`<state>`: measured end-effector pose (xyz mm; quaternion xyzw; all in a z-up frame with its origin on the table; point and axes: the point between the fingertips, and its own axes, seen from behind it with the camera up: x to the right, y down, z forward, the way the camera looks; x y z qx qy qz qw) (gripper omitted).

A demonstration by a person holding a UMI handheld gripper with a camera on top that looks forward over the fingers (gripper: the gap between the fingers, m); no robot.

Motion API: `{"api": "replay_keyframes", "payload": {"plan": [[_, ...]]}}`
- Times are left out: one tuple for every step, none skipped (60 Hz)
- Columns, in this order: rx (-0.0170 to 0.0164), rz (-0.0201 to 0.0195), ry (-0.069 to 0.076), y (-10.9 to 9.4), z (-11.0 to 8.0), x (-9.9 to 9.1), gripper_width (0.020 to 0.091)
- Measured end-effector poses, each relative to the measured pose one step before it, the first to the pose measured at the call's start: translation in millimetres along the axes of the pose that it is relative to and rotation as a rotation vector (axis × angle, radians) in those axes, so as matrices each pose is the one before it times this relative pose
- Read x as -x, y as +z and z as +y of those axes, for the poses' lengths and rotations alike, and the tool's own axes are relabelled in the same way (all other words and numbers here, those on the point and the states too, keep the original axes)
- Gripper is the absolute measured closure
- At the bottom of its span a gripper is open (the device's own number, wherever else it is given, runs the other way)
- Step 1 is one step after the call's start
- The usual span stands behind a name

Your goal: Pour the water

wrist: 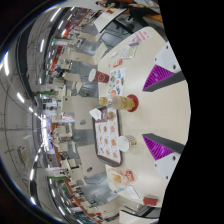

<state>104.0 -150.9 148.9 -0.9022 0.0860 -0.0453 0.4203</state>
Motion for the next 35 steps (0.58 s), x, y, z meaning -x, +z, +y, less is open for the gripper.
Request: {"api": "replay_keyframes", "payload": {"plan": [[0.00165, -0.00070, 0.0001, -4.78, 1.54, 2.04, 0.0251], [0.00061, -0.00155, -0.0009, -4.35, 1.50, 2.38, 0.0249], [-0.00085, -0.00117, -0.0010, -4.02, 1.10, 2.15, 0.0250], [-0.00204, -0.00123, -0.0002, -3.75, 1.10, 1.85, 0.0250], [-0.00190, -0.00233, 0.0001, -3.93, 0.95, 2.09, 0.0251], [-0.00057, -0.00389, -0.0015, -3.43, 1.17, 2.48, 0.0254], [0.00006, -0.00436, -0.0030, -2.96, 1.34, 2.18, 0.0254], [0.00062, -0.00405, -0.0038, -2.59, 1.27, 2.26, 0.0254], [0.00029, -0.00352, -0.0035, -0.55, 1.18, 1.27, 0.0253], [0.00081, -0.00222, -0.0034, -1.84, 0.75, 1.59, 0.0253], [0.00033, -0.00160, -0.0038, -1.64, 0.90, 1.24, 0.0253], [-0.00064, -0.00042, -0.0044, -1.58, 0.60, 0.88, 0.0253], [-0.00141, 0.00027, -0.0044, -1.44, 0.55, 0.82, 0.0255], [-0.00230, 0.00026, -0.0051, -1.24, 0.22, 0.53, 0.0254], [-0.00240, -0.00084, -0.0054, -1.08, 0.22, 0.71, 0.0252], [-0.00132, -0.00277, -0.0048, -0.70, 0.81, 0.18, 0.0251], [0.00062, -0.00224, -0.0019, -0.96, 0.20, 0.80, 0.0249], [0.00157, -0.00210, 0.0012, -0.77, 0.48, 0.40, 0.0249], [0.00129, -0.00166, 0.0020, -0.60, 0.77, 0.49, 0.0253], [-0.00030, -0.00077, 0.0007, -0.26, 0.53, 0.13, 0.0252], [-0.00082, 0.00008, -0.0006, -0.23, 0.39, 0.09, 0.0252], [-0.00018, 0.00010, -0.0005, -0.18, 0.43, -0.10, 0.0254], [0.00027, -0.00039, 0.0005, -0.27, 0.28, -0.01, 0.0253], [-0.00031, -0.00064, 0.0007, -0.20, 0.20, -0.09, 0.0253], [-0.00310, 0.00092, -0.0020, -0.45, -0.43, -0.44, 0.0255], [-0.00561, 0.00239, -0.0050, -0.37, -0.95, -0.68, 0.0256], [-0.00426, 0.00198, -0.0053, -0.24, -1.17, -0.80, 0.0254], [-0.00126, 0.00003, -0.0044, 0.20, -0.86, -0.35, 0.0256], [-0.00002, -0.00184, -0.0038, 0.19, -0.58, -0.25, 0.0255], [-0.00049, -0.00091, -0.0031, 0.02, -0.50, -0.38, 0.0257], [-0.00196, 0.00249, -0.0015, 0.21, -0.81, -0.60, 0.0254], [-0.00374, 0.00547, -0.0014, -0.12, -0.74, -0.84, 0.0253], [-0.00517, 0.00546, -0.0028, 0.29, -1.35, -0.95, 0.0253], [-0.00312, 0.00236, -0.0043, -0.05, -1.15, -1.15, 0.0254], [0.00007, -0.00099, -0.0044, -0.04, -1.05, -0.43, 0.0253]]}}
